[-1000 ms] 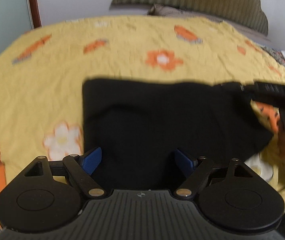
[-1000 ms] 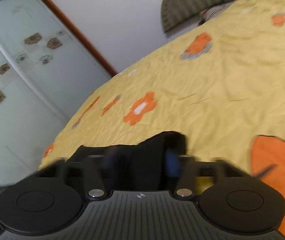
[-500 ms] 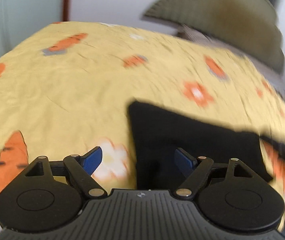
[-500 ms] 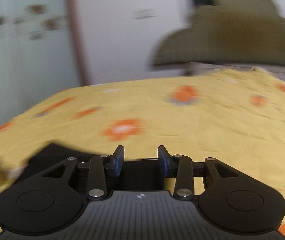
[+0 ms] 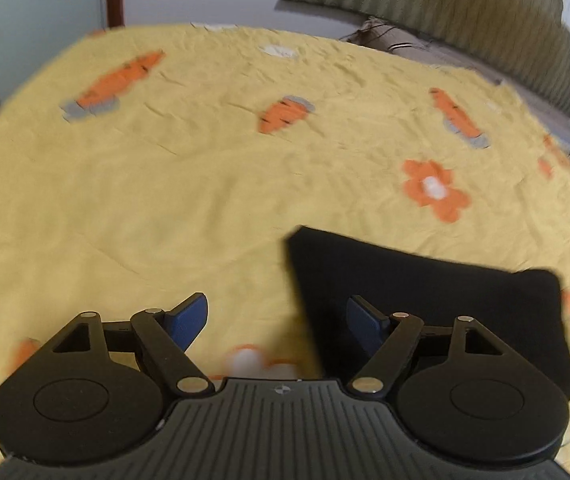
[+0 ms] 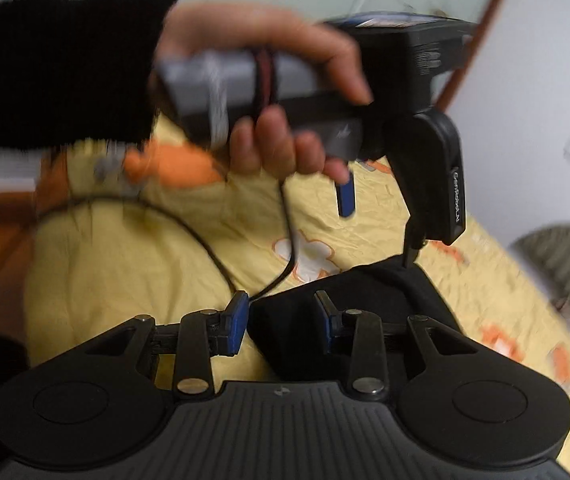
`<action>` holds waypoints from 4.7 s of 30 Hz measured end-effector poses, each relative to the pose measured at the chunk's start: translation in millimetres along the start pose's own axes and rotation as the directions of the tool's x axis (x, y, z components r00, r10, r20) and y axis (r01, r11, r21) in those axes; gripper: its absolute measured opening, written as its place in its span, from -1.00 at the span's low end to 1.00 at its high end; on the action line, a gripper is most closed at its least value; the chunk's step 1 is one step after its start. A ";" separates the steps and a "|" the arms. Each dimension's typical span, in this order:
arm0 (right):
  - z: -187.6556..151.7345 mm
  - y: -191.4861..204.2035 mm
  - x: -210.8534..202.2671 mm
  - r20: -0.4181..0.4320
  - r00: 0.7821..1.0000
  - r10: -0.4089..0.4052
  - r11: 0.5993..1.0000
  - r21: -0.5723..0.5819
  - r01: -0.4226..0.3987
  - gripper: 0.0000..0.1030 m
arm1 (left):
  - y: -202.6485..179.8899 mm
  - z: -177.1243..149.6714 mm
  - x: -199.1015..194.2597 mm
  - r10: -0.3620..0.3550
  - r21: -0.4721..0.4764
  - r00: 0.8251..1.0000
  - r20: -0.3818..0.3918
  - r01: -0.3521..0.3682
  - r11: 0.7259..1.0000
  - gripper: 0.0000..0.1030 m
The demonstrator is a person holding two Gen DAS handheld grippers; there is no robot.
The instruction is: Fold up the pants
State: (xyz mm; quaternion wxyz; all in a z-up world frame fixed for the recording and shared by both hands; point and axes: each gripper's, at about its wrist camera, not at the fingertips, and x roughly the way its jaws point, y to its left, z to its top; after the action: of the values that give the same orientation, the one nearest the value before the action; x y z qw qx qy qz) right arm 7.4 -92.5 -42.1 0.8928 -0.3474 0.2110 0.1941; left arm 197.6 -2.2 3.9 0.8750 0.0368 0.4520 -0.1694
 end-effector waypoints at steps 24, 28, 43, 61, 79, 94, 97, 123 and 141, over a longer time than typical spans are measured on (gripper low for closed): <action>-16.8 -51.5 -41.4 0.101 0.977 0.190 0.951 0.230 -0.208 -0.76 | -21.8 17.2 35.7 0.020 0.050 0.998 0.060 -0.023 0.999 0.23; -44.0 -83.3 -63.7 0.089 0.996 0.009 0.907 0.419 -0.045 -0.76 | -48.3 -1.5 0.8 0.005 0.158 0.994 0.108 -0.022 0.987 0.46; -185.7 -145.6 -152.0 -0.091 0.971 -0.220 0.411 0.894 0.177 -0.71 | -170.4 -56.8 -19.3 -0.158 0.365 0.981 0.111 0.108 0.925 0.52; -187.4 -139.2 -130.3 -0.122 0.985 -0.122 0.481 0.861 0.166 -0.70 | -196.6 -75.6 -4.1 -0.135 0.374 0.983 0.126 0.079 0.924 0.70; -148.2 -192.6 -82.2 -0.139 0.975 -0.174 0.593 0.776 0.217 -0.48 | -166.1 -73.6 -15.9 -0.071 0.262 0.986 0.151 0.029 0.965 0.81; -118.9 -125.9 -88.6 -0.174 0.975 -0.139 0.671 0.708 0.222 -0.47 | -111.0 -120.4 -31.7 0.019 0.055 0.995 0.098 -0.024 0.998 0.89; -128.2 -120.7 -81.9 -0.201 0.970 -0.136 0.661 0.711 0.240 -0.48 | -101.2 -128.0 -41.8 0.000 0.038 0.995 0.101 -0.004 0.999 0.88; -101.8 -81.2 -116.5 -0.237 0.927 -0.292 0.586 0.721 0.369 0.67 | -104.7 -146.3 -70.6 0.020 -0.001 0.989 0.145 -0.020 1.000 0.91; -73.1 -59.3 -134.0 -0.314 0.894 -0.318 0.511 0.738 0.441 1.00 | -102.2 -153.7 -85.4 0.083 -0.017 0.984 0.157 -0.081 0.997 0.91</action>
State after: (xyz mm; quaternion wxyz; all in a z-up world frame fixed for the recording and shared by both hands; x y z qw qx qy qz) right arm -93.0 -211.1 9.5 0.9555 0.0348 0.2545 -0.1449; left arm -1.4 -42.4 -8.9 0.9144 0.0371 0.3804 -0.1332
